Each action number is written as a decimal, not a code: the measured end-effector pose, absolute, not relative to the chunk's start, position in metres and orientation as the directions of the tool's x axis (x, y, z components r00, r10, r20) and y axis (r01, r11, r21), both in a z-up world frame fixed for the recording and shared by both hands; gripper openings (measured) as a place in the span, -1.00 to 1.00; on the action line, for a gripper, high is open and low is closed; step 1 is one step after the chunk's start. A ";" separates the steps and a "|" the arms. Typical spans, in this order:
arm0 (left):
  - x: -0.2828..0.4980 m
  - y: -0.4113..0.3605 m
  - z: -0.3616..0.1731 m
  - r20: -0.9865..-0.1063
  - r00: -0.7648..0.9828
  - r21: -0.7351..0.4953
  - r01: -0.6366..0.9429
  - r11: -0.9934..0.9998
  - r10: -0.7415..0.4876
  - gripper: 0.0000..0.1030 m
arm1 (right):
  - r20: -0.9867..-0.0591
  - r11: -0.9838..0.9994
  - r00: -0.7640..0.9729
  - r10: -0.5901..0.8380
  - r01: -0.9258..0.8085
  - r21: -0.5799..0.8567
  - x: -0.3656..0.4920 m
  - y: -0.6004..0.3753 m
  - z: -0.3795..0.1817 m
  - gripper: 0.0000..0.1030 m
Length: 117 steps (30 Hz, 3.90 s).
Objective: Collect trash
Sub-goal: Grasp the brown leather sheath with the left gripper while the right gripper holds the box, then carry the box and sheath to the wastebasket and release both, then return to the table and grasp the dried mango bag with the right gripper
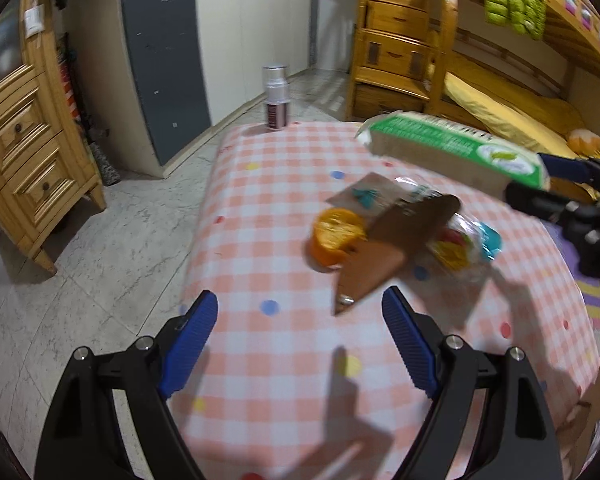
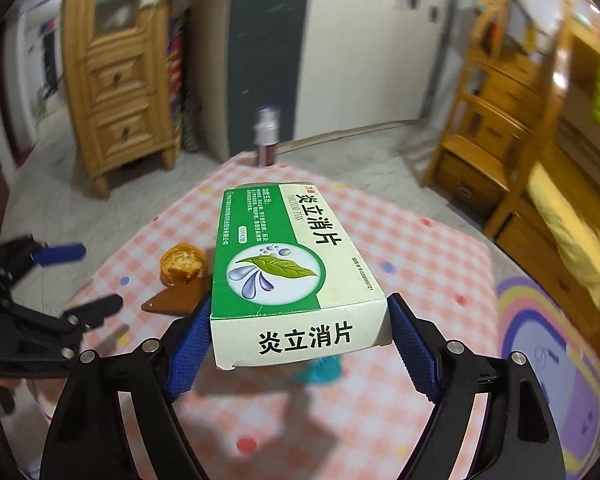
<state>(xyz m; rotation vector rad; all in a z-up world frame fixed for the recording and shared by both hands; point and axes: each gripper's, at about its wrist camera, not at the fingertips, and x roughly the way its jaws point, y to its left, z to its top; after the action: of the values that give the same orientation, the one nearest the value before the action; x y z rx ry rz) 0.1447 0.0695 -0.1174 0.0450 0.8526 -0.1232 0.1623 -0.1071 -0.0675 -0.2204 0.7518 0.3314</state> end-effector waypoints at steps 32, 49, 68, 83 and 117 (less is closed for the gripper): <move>0.070 -0.030 -0.142 -0.808 0.539 0.033 0.447 0.894 -0.240 -0.90 | -0.672 0.993 0.735 0.089 -0.114 0.007 0.044 -0.195 -0.067 0.60; 0.089 -0.042 -0.136 -0.803 0.540 -0.024 0.392 0.920 -0.251 0.19 | -0.683 0.996 0.726 0.084 -0.040 0.079 0.016 -0.231 -0.081 0.60; 0.079 -0.084 -0.099 -0.723 0.599 -0.036 0.463 0.886 -0.343 -0.12 | -0.659 0.997 0.752 0.011 0.045 0.069 0.000 -0.258 -0.076 0.60; 0.061 -0.223 -0.104 -0.724 0.492 -0.039 0.672 0.740 -0.484 -0.12 | -0.720 0.951 0.665 -0.200 0.309 0.021 -0.033 -0.363 -0.110 0.63; 0.081 -0.298 -0.115 -0.746 0.423 -0.081 0.710 0.700 -0.515 0.44 | -0.699 0.864 0.669 -0.253 0.481 0.148 -0.056 -0.433 -0.115 0.70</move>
<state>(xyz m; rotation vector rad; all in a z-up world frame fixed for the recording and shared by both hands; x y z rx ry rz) 0.0813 -0.2977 -0.1149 0.2629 0.8310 -0.7771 -0.0556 -0.4329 -0.1152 0.3360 0.7288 -0.4227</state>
